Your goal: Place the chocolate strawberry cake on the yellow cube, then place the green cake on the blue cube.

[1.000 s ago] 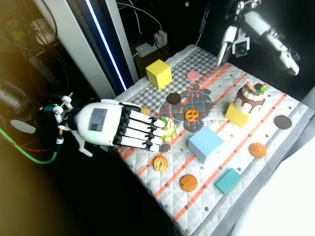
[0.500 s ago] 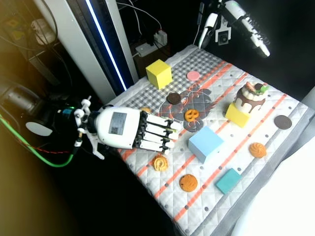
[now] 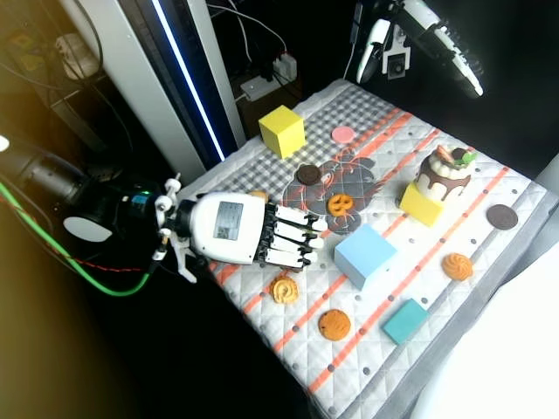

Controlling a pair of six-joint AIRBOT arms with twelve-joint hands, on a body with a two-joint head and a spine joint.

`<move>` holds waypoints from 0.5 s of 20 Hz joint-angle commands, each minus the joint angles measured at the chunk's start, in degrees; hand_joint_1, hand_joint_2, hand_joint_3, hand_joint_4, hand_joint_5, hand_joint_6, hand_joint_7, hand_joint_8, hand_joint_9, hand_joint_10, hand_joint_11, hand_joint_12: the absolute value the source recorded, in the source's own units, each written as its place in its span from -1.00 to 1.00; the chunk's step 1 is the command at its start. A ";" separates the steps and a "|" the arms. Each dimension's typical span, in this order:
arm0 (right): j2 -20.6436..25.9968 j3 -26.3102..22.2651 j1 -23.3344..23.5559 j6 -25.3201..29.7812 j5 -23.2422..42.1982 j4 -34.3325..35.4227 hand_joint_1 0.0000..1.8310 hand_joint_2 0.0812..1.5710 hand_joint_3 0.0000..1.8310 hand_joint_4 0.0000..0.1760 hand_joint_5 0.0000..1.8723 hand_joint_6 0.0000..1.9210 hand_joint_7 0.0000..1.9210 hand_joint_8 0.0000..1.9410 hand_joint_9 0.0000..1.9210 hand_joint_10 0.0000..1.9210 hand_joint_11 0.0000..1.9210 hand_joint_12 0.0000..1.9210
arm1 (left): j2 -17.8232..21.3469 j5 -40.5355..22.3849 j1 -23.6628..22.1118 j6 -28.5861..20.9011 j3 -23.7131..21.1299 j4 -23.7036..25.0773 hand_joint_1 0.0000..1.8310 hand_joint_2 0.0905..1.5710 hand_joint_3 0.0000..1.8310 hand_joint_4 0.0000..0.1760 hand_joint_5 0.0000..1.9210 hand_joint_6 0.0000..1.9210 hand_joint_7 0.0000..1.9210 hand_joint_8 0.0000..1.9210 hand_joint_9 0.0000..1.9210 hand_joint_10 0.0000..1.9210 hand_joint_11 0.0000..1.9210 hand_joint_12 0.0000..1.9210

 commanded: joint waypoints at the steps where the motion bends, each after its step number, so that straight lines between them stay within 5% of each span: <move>1: -0.02 0.20 0.83 0.22 6.02 0.51 0.35 0.46 -1.00 -1.00 -0.05 -0.09 -0.08 0.41 -0.09 0.33 -0.25 0.77 | -0.05 -7.06 0.36 -0.84 -0.04 -0.19 -0.10 -0.04 -0.99 1.00 -1.00 -1.00 -1.00 -1.00 -1.00 -1.00 -1.00 -1.00; 6: 1.06 0.04 3.20 0.24 10.03 0.59 0.35 0.47 -1.00 -1.00 -0.06 -0.08 -0.07 0.43 -0.14 0.45 -0.28 0.84 | 0.04 -7.44 1.62 -3.02 0.22 -0.64 -0.06 -0.01 -0.98 1.00 -1.00 -1.00 -1.00 -1.00 -1.00 -1.00 -1.00 -1.00; 7: 0.95 0.43 4.25 0.24 10.72 0.99 0.29 0.47 -1.00 -0.99 -0.10 0.16 -0.09 0.28 -0.25 0.13 -0.52 0.71 | 0.05 -7.59 1.64 -3.03 0.17 -0.63 -0.07 -0.03 -0.99 1.00 -1.00 -1.00 -1.00 -1.00 -1.00 -1.00 -1.00 -1.00; 8: 0.51 0.90 5.37 0.24 11.11 1.42 0.33 0.45 -1.00 -1.00 -0.06 0.03 -0.04 0.30 -0.19 0.16 -0.48 0.76 | 0.05 -7.63 1.67 -3.03 0.12 -0.61 -0.05 -0.02 -0.99 1.00 -1.00 -1.00 -1.00 -1.00 -1.00 -1.00 -1.00 -1.00; 10: -1.25 2.90 8.50 0.24 11.21 2.21 0.35 0.40 -1.00 -1.00 -0.05 0.01 0.10 0.05 0.02 -0.15 -0.31 0.54 | 0.04 -7.71 1.93 -3.03 0.00 -0.59 -0.09 -0.02 -0.99 0.92 -1.00 -1.00 -1.00 -1.00 -1.00 -1.00 -1.00 -1.00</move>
